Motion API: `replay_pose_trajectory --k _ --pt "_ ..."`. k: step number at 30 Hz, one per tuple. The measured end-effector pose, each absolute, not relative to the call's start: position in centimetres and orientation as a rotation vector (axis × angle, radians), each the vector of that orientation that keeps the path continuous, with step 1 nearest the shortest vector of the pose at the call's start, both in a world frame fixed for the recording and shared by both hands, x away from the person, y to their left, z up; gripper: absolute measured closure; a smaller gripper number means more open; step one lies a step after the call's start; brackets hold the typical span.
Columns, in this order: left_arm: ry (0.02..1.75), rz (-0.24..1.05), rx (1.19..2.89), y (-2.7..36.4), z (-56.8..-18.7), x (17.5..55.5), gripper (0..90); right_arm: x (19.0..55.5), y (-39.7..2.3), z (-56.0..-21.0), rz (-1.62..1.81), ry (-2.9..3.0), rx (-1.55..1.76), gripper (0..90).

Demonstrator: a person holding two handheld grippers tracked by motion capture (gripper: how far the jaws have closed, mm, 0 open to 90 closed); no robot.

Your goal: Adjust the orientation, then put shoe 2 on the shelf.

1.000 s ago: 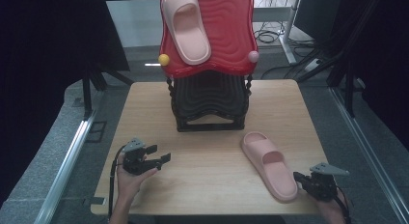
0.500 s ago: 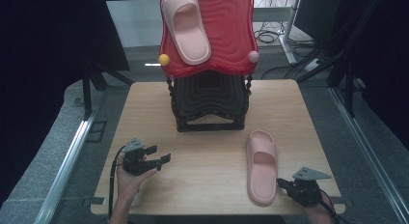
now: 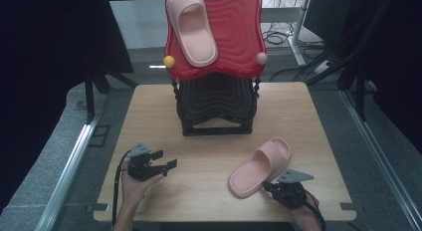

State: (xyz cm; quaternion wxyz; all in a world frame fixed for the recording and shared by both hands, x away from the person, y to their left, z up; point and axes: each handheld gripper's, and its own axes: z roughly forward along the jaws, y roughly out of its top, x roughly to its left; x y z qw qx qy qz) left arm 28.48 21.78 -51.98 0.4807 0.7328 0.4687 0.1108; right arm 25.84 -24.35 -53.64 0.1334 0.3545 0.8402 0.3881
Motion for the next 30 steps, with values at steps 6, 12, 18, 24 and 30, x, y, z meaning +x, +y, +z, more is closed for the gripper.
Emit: replay_pose_trajectory --k 6,12,18,24,30 --pt "1.144 0.271 1.782 21.9 -51.9 28.4 24.7 25.7 -25.6 -53.5 1.142 2.384 1.070 90.0" --pt "1.141 0.270 1.789 21.7 -52.0 28.4 24.7 26.6 -29.7 -53.1 1.125 2.228 1.219 77.1" --pt "1.124 0.298 1.813 20.6 -51.7 28.2 24.7 27.0 -31.9 -53.3 1.117 2.128 1.309 58.0" --pt "1.078 0.296 1.838 19.2 -51.4 28.2 25.0 27.3 -32.6 -53.6 1.128 2.093 1.371 48.4" --pt "1.030 0.299 1.872 17.1 -51.3 28.4 25.9 27.2 -32.7 -53.7 1.148 2.083 1.392 46.2"
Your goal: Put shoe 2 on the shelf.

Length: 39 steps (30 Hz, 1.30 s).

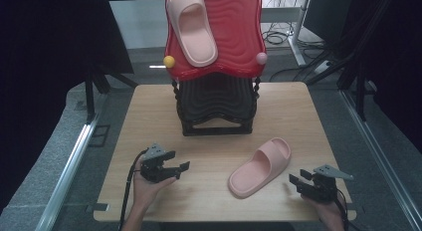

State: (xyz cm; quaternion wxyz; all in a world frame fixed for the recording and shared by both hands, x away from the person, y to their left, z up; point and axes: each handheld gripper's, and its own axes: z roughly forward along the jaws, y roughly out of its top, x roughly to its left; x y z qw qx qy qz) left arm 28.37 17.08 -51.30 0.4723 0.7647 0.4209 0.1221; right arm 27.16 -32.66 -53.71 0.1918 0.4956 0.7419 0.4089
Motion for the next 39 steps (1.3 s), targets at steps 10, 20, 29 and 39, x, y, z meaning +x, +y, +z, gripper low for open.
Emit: replay_pose_trajectory --k 10,20,29,39 --pt "0.963 0.267 1.945 12.3 -51.3 29.2 26.8 27.3 -32.6 -53.7 1.154 2.079 1.394 46.0" --pt "0.928 0.217 1.923 8.4 -51.4 30.6 29.3 27.2 -32.9 -53.8 1.149 2.074 1.401 45.9" --pt "0.890 0.198 1.928 5.4 -50.7 31.5 31.6 27.2 -33.1 -53.5 1.146 2.058 1.415 45.9" --pt "0.857 0.202 1.946 2.3 -50.5 33.3 38.0 27.3 -33.1 -53.6 1.142 2.057 1.427 45.9"
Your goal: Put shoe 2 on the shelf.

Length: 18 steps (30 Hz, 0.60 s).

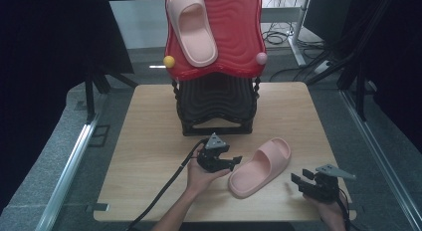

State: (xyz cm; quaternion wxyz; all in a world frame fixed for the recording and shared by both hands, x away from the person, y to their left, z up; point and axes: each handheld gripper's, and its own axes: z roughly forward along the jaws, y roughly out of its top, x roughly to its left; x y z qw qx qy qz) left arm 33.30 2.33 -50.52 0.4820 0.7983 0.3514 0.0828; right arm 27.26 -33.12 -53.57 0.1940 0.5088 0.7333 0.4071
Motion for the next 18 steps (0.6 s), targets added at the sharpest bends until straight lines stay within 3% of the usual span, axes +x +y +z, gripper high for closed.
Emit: replay_pose_trajectory --k 8,18 --pt "0.877 0.196 1.984 0.2 -51.5 35.2 49.7 27.3 -33.2 -53.6 1.139 2.056 1.437 45.9" --pt "0.841 0.189 2.014 -2.8 -51.8 35.8 55.1 27.3 -33.2 -53.7 1.135 2.057 1.437 45.9"
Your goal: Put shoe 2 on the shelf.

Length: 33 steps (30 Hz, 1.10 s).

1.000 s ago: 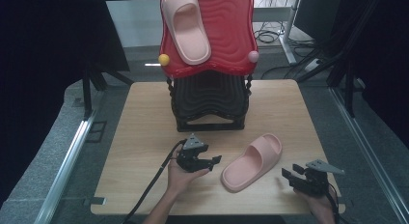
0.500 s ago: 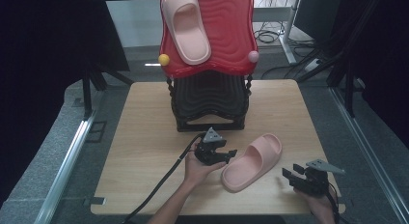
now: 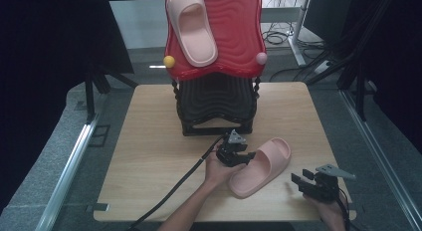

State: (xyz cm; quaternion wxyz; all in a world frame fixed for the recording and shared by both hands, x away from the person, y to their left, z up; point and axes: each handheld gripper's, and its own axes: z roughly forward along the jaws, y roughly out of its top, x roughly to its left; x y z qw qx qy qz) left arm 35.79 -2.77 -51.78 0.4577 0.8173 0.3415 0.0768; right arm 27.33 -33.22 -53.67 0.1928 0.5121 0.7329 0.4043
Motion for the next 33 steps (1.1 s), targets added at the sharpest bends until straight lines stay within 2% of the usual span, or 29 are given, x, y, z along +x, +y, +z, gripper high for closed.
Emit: replay_pose_trajectory --k 8,15,20,33 --pt "0.842 0.155 2.075 -4.9 -52.7 36.7 62.6 27.4 -33.2 -53.7 1.138 2.055 1.443 45.9" --pt "0.855 0.193 2.104 -6.2 -53.0 36.7 78.5 27.3 -33.6 -53.7 1.137 2.049 1.451 45.8" --pt "0.881 0.179 2.087 -5.8 -53.1 36.9 82.2 27.3 -33.6 -53.7 1.135 2.050 1.449 45.8" --pt "0.890 0.216 2.001 -3.6 -52.2 35.7 84.5 27.3 -33.5 -53.6 1.136 2.035 1.451 45.8"
